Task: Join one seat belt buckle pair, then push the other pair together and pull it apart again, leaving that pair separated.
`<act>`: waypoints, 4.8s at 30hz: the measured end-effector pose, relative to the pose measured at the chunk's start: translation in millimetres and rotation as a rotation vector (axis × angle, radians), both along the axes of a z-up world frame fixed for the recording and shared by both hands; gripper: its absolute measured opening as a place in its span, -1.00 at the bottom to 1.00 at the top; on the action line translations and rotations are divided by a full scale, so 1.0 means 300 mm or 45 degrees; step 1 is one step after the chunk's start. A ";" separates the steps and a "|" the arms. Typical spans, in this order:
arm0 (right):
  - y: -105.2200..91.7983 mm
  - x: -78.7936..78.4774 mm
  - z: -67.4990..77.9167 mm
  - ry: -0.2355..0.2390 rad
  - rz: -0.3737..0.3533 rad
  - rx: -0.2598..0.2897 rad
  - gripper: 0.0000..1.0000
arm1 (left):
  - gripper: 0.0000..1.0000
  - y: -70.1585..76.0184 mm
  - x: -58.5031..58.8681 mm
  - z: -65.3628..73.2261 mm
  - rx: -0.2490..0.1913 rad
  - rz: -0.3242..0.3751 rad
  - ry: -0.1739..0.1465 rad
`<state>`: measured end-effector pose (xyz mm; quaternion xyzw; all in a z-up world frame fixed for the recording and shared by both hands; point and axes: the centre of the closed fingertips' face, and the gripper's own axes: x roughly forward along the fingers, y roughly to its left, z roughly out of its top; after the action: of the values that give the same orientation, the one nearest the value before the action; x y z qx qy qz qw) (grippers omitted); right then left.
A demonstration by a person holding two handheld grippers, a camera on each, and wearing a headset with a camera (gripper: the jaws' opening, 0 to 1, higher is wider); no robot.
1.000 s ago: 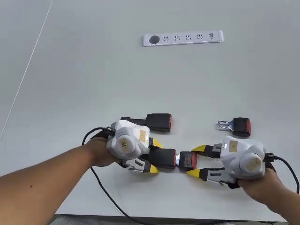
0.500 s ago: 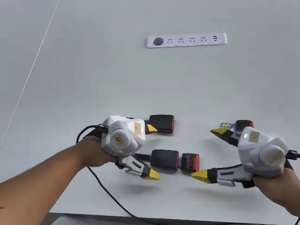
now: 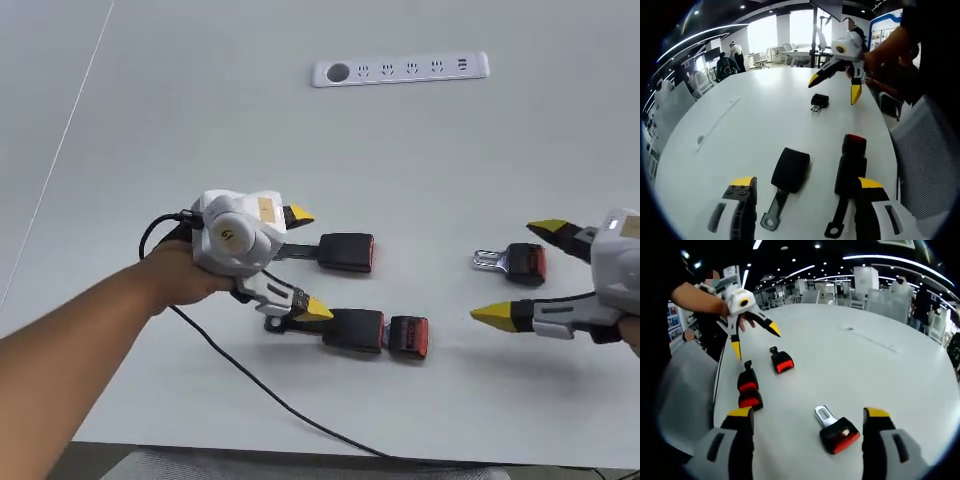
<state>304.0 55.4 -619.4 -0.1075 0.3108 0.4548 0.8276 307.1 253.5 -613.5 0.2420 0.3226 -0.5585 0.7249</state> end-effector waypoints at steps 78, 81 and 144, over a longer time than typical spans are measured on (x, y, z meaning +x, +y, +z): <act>-0.057 0.055 -0.161 0.113 0.512 -0.084 -0.32 | -0.29 -0.037 0.113 -0.190 0.065 -0.187 0.017; -0.043 0.059 -0.160 0.110 0.506 -0.072 -0.32 | -0.30 -0.037 0.112 -0.191 0.065 -0.187 0.017; 0.344 0.069 -0.149 0.077 0.559 0.035 -0.33 | -0.31 -0.047 0.103 -0.188 0.095 -0.205 0.020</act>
<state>324.6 158.6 -664.1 -0.1476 0.2984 0.6312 0.7005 338.1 239.4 -669.8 0.2896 0.3284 -0.6044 0.6655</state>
